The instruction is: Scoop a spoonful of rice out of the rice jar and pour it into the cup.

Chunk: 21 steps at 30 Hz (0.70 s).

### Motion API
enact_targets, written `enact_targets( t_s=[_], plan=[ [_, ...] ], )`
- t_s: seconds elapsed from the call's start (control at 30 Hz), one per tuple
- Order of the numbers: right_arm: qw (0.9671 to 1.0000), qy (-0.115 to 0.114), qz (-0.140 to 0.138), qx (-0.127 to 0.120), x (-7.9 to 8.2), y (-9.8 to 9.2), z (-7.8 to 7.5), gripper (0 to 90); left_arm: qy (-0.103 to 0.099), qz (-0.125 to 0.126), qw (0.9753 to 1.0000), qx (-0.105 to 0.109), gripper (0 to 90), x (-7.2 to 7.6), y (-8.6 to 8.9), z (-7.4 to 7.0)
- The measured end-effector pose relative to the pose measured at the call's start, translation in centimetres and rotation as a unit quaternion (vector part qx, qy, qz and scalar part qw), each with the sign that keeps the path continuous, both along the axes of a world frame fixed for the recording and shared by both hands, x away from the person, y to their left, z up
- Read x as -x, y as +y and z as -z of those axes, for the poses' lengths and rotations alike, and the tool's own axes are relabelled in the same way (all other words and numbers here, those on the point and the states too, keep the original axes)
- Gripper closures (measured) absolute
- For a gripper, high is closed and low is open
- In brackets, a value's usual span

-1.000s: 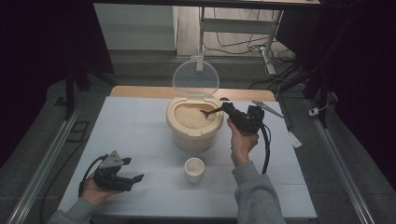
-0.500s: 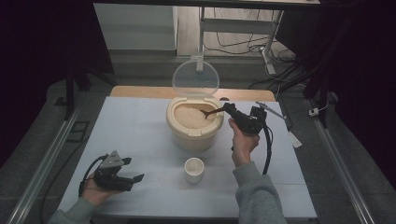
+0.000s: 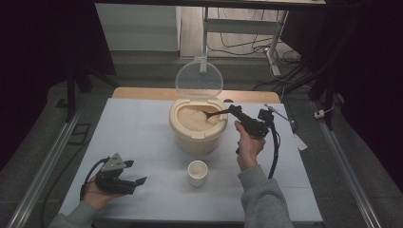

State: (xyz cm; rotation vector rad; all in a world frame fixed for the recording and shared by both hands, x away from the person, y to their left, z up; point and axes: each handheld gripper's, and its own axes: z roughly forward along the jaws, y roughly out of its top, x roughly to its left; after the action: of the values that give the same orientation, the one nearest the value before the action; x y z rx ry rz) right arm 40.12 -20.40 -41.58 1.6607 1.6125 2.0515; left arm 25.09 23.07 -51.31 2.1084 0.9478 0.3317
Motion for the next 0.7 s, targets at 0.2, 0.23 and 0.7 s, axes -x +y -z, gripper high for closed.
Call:
enact_targets(
  t_s=[0.2, 0.23, 0.7],
  plan=[
    [1.0, 0.003, 0.0, -0.009, 0.0, -0.3, 0.0, 82.9, -0.001, 0.0, 1.0, 0.0, 18.0, 0.0, 0.0, 0.0],
    [0.9999, 0.002, 0.001, -0.011, 0.1, -0.3, -0.1, 82.9, -0.001, 0.0, 1.0, 0.0, 18.0, 0.0, 0.0, 0.0],
    [0.9981, 0.03, 0.004, -0.053, 0.0, -1.3, 0.0, 82.9, -0.002, 0.001, 1.0, -0.003, 18.2, 0.0, -0.1, 0.0]
  ],
)
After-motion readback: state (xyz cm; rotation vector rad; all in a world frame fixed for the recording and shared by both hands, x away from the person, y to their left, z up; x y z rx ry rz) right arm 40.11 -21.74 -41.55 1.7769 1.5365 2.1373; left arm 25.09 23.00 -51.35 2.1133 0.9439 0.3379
